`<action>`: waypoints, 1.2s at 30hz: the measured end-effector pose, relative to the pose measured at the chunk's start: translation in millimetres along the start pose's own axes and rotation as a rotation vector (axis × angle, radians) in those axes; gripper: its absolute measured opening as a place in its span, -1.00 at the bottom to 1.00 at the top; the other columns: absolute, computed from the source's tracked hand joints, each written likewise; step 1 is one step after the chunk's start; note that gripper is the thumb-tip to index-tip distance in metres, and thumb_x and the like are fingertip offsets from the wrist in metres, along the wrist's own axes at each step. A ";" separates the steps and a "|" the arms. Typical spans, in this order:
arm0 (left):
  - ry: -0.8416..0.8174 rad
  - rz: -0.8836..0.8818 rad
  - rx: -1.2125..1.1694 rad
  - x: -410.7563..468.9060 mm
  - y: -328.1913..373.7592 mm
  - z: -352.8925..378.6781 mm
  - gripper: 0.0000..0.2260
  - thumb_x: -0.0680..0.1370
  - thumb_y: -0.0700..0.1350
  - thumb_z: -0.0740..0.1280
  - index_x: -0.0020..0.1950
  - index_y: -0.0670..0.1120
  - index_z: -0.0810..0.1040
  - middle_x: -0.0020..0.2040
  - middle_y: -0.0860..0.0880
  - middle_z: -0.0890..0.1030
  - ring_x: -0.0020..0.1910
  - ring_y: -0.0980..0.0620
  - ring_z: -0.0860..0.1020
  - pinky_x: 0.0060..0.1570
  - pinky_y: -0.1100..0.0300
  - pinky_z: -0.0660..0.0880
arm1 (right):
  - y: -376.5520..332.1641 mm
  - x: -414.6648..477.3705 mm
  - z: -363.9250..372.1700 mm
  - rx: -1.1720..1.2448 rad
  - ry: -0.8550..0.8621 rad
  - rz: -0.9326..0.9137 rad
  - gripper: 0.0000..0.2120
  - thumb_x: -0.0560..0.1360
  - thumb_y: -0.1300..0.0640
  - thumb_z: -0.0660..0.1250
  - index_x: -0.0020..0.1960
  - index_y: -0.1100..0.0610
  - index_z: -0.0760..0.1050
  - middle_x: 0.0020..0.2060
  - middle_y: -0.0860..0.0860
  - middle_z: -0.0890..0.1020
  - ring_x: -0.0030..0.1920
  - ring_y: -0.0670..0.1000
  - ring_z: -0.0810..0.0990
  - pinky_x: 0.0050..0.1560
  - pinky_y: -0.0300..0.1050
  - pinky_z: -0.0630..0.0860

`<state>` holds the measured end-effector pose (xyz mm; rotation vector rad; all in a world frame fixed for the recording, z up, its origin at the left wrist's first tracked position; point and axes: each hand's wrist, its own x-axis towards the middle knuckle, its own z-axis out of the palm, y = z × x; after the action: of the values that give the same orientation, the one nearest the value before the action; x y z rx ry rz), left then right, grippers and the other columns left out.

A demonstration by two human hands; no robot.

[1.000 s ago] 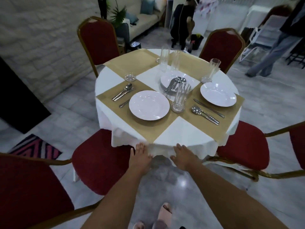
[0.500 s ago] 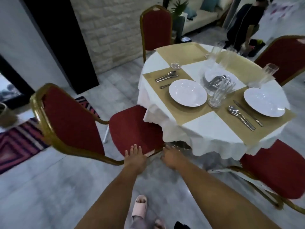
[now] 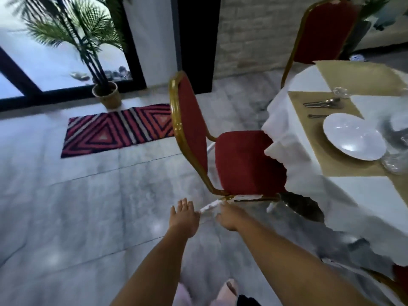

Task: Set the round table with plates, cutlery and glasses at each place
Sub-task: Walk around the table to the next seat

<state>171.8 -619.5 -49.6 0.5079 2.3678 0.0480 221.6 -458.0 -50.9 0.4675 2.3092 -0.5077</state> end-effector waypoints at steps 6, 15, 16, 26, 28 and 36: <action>0.005 -0.098 -0.087 4.6 -92.3 -20.1 -0.47 0.67 0.08 -0.14 0.58 -0.16 -0.05 0.59 -0.15 -0.09 0.57 -0.11 -0.12 0.51 -0.08 -0.13 | -96.1 31.1 -3.3 -0.108 -0.056 -0.104 -0.48 0.63 -0.06 0.04 0.50 0.19 0.20 0.54 0.09 0.18 0.50 0.22 0.20 0.44 0.15 0.24; 0.090 -0.198 -0.130 23.4 -235.1 -85.5 -0.47 0.67 0.08 -0.12 0.58 -0.16 -0.03 0.59 -0.15 -0.06 0.57 -0.10 -0.10 0.52 -0.09 -0.09 | -250.2 86.3 -34.9 -0.193 -0.046 -0.186 -0.42 0.64 -0.05 -0.01 0.58 0.19 0.03 0.59 0.05 0.00 0.57 0.14 -0.01 0.53 0.14 0.05; 0.091 -0.211 -0.135 24.4 -247.3 -92.2 -0.47 0.67 0.08 -0.13 0.58 -0.16 -0.03 0.59 -0.15 -0.07 0.57 -0.10 -0.11 0.52 -0.09 -0.10 | -263.7 92.1 -38.7 -0.200 -0.036 -0.192 -0.42 0.64 -0.06 0.00 0.58 0.18 0.04 0.59 0.05 0.01 0.57 0.14 0.00 0.53 0.14 0.05; 0.140 -0.272 -0.162 67.0 -321.9 -160.6 -0.47 0.67 0.08 -0.14 0.58 -0.16 -0.05 0.59 -0.14 -0.07 0.57 -0.09 -0.11 0.52 -0.09 -0.11 | -362.5 156.3 -87.4 -0.272 0.003 -0.256 -0.40 0.64 -0.09 -0.01 0.58 0.18 0.03 0.59 0.05 0.01 0.58 0.13 0.00 0.54 0.12 0.03; 0.136 -0.276 -0.163 83.5 -329.6 -173.2 -0.47 0.67 0.08 -0.14 0.58 -0.16 -0.05 0.59 -0.14 -0.07 0.57 -0.09 -0.11 0.52 -0.09 -0.11 | -373.6 173.8 -99.0 -0.264 0.003 -0.253 -0.39 0.64 -0.09 0.00 0.59 0.18 0.02 0.59 0.06 0.01 0.58 0.12 0.00 0.54 0.11 0.02; 0.128 -0.271 -0.125 159.0 -362.5 -256.8 -0.49 0.67 0.07 -0.12 0.57 -0.15 0.03 0.59 -0.15 -0.02 0.57 -0.10 -0.07 0.51 -0.10 -0.07 | -415.3 243.8 -178.9 -0.251 0.016 -0.268 -0.47 0.64 -0.03 0.01 0.53 0.20 0.15 0.53 0.10 0.18 0.50 0.15 0.17 0.47 0.10 0.17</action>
<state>-228.3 -867.9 -20.3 0.1253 2.5183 0.1072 -238.6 -683.0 -12.6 0.0417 2.4226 -0.3333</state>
